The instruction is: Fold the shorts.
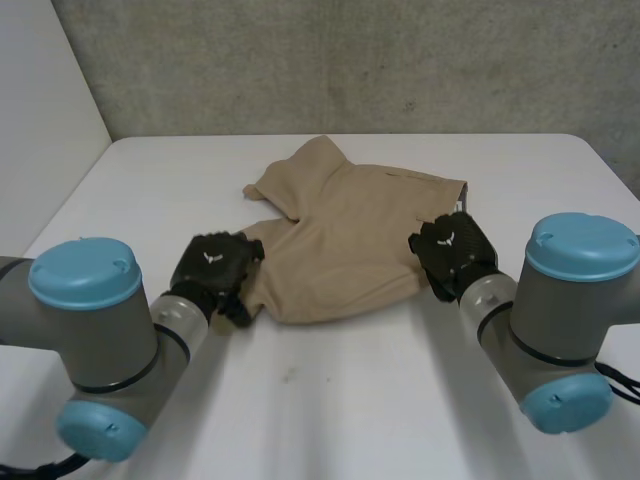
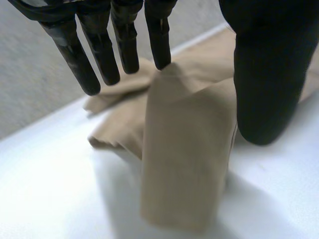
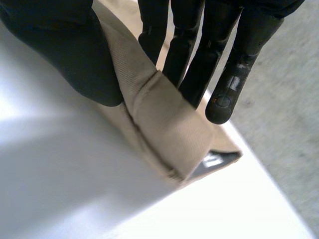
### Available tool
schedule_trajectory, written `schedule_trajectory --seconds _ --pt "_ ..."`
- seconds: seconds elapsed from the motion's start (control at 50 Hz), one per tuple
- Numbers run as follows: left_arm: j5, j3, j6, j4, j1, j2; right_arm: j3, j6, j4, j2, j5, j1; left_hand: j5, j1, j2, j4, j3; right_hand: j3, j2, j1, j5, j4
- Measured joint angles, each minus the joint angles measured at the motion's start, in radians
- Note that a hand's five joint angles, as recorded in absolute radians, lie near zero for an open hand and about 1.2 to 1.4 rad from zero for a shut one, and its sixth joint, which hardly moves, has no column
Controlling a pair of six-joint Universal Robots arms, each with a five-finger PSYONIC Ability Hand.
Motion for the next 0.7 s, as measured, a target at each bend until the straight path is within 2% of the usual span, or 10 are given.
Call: schedule_trajectory --seconds 0.06,0.14,0.24,0.38,0.6,0.7 --pt "0.034 -0.002 0.025 -0.09 0.004 0.038 0.026 0.047 0.045 -0.031 -0.004 -0.013 -0.106 -0.097 -0.1 -0.101 -0.108 0.0 0.0 0.0 0.0 0.0" --pt "0.09 -0.008 0.038 -0.167 0.037 0.094 0.066 0.098 0.081 -0.078 -0.016 -0.037 -0.112 -0.098 -0.107 -0.106 -0.114 0.0 0.0 0.0 0.0 0.0" --pt "0.127 -0.024 0.039 -0.194 0.1 0.136 0.106 0.134 0.092 -0.105 -0.036 -0.061 -0.112 -0.098 -0.107 -0.106 -0.114 0.0 0.0 0.0 0.0 0.0" --pt "0.138 -0.065 0.033 -0.186 0.175 0.141 0.142 0.17 0.09 -0.112 -0.058 -0.101 -0.04 -0.072 -0.053 -0.049 -0.064 0.0 0.0 0.0 0.0 0.0" --pt "0.135 -0.102 0.027 -0.185 0.154 0.094 0.15 0.205 0.084 -0.108 -0.063 -0.118 0.004 -0.025 -0.008 -0.006 -0.022 0.0 0.0 0.0 0.0 0.0" --pt "0.135 -0.11 0.027 -0.176 0.138 0.089 0.151 0.206 0.08 -0.106 -0.068 -0.118 0.105 0.092 0.094 0.1 0.08 0.0 0.0 0.0 0.0 0.0"
